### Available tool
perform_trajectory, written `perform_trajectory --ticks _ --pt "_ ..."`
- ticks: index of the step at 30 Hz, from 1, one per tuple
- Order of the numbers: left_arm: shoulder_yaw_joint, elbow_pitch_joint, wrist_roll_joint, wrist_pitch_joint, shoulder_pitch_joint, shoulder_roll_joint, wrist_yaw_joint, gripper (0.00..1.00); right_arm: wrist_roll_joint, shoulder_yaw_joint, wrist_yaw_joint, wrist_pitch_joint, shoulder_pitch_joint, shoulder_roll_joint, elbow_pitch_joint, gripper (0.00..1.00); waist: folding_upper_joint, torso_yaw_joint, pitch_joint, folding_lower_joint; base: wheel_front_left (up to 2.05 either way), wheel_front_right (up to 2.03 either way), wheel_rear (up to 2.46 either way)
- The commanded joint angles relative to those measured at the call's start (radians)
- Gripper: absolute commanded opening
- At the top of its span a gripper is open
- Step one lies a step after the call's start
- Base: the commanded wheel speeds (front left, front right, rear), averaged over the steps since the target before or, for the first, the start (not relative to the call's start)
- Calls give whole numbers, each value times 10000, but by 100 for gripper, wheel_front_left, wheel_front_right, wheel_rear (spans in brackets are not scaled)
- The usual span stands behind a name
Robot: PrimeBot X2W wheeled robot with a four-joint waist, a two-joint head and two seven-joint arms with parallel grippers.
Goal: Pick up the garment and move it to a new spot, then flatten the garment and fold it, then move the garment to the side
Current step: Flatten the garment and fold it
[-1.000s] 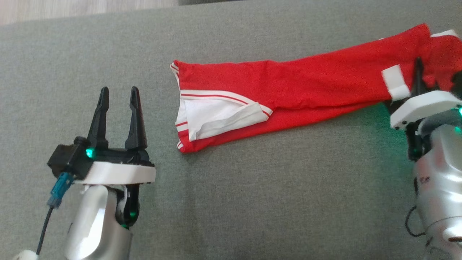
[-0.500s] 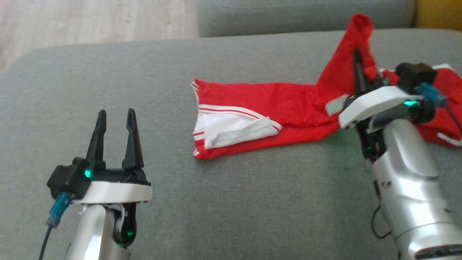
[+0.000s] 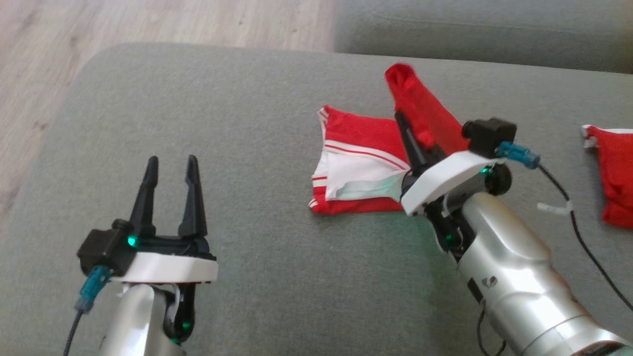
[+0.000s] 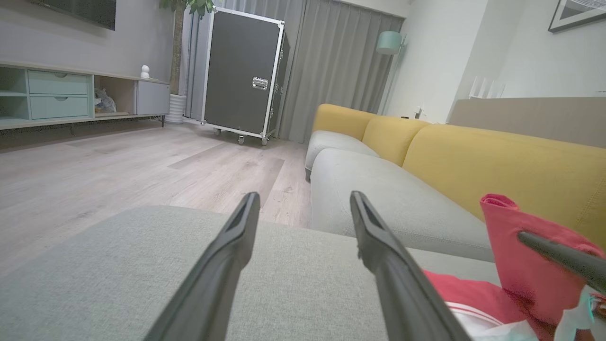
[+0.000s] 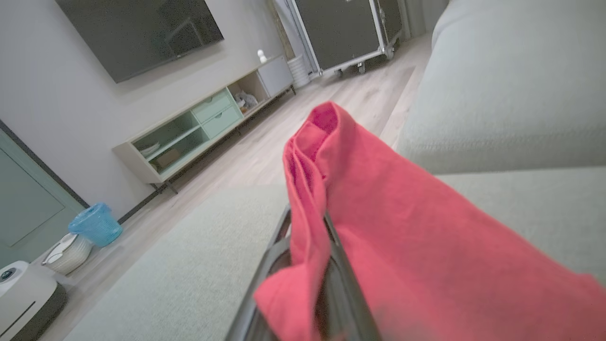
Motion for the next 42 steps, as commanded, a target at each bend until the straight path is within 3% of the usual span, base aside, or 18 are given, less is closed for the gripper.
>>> perform_trajectory --ticks 1,13,14,15,21,27,34,42 --pt "171 -236 -65 -51 -375 143 16 100 422 466 -9 -231 -413 170 -1 0 -1 258 203 0 0 0 0" --pt "-256 -17 -196 -51 -637 65 16 100 2337 2446 -9 -801 -1062 171 1417 0 -1 944 692 0 0 0 0" --pt "-283 -1 -204 -51 -650 59 16 100 2447 2591 -9 -824 -1107 171 1522 47 -1 979 709 0 0 0 0" --pt "-306 13 -212 -51 -664 54 16 100 2635 2753 -9 -841 -1108 171 1499 100 -1 1011 727 0 0 0 0" --pt "-219 92 -238 -51 -720 52 16 100 3777 3598 -9 -880 -1334 171 1067 100 -1 891 715 0 0 0 0" --pt "36 7 -229 -51 -686 86 15 100 3273 3014 -9 -884 -1675 171 572 100 -1 276 490 0 0 0 0" --pt "354 -214 -147 -51 -538 101 15 100 9 196 -9 -886 -1566 171 27 100 -1 -649 219 0 0 0 0" --pt "665 -405 -89 -51 -307 37 15 100 -3659 -2998 -9 -886 45 164 -1125 100 -1 -1547 -29 0 0 0 0"
